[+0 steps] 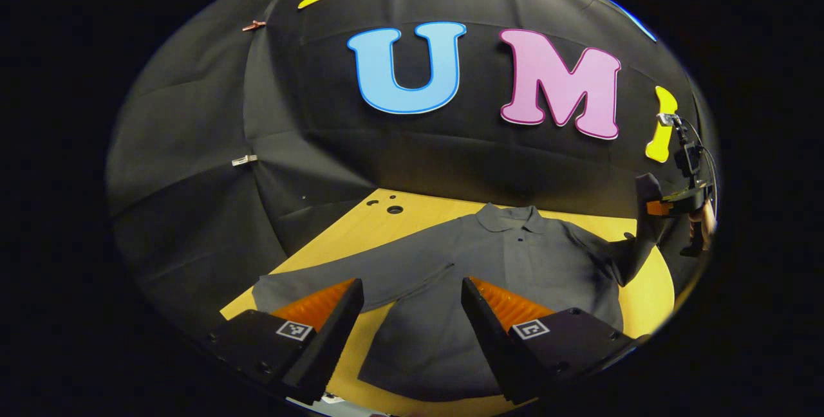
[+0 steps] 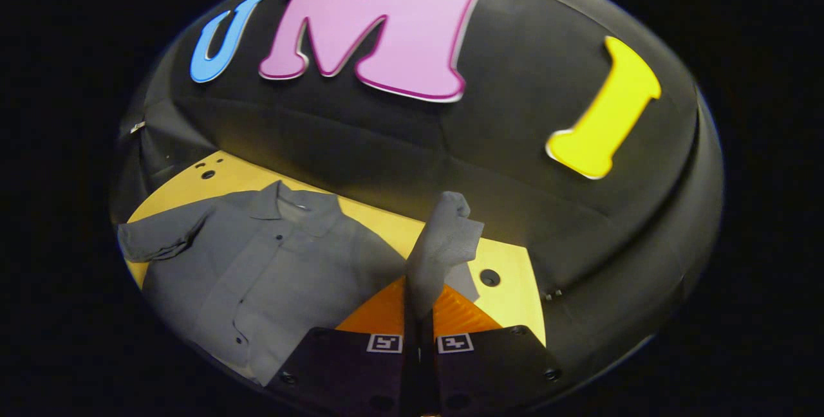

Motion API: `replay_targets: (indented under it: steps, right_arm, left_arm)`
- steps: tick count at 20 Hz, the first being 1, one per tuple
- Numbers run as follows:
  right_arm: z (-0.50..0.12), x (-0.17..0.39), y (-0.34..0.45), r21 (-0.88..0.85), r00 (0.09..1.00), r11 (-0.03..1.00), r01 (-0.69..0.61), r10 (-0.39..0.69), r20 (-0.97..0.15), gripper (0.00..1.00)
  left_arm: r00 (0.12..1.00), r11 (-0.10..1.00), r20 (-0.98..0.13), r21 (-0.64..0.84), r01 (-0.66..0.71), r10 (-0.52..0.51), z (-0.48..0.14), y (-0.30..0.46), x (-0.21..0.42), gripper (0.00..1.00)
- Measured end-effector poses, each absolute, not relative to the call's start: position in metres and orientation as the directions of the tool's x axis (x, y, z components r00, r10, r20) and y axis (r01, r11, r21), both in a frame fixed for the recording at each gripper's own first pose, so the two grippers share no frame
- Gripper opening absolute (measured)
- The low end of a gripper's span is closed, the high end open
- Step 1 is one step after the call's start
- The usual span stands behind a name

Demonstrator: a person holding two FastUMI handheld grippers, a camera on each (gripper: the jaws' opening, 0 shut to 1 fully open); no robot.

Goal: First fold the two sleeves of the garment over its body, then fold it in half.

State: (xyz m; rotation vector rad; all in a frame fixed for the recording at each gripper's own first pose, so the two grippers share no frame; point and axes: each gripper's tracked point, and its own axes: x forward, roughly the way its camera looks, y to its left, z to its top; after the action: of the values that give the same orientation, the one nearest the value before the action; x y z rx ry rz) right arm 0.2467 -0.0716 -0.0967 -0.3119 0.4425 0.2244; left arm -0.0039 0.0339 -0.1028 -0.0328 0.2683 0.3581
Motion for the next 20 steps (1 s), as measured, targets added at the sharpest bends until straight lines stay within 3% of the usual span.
replay_targets:
  steps: [14, 20]
  right_arm:
    - [-0.122, 0.242, 0.200, -0.190, 0.716, 0.755, -0.627, 0.464, -0.522, 0.05]
    - [-0.158, 0.227, 0.293, -0.099, 0.612, 0.700, -0.707, 0.536, -0.581, 0.05]
  left_arm:
    - [0.790, 0.836, -0.344, -0.026, -0.548, 0.507, -0.128, 0.118, -0.067, 0.96]
    - [0.722, 0.766, -0.362, -0.033, -0.642, 0.590, -0.134, 0.146, -0.098, 0.97]
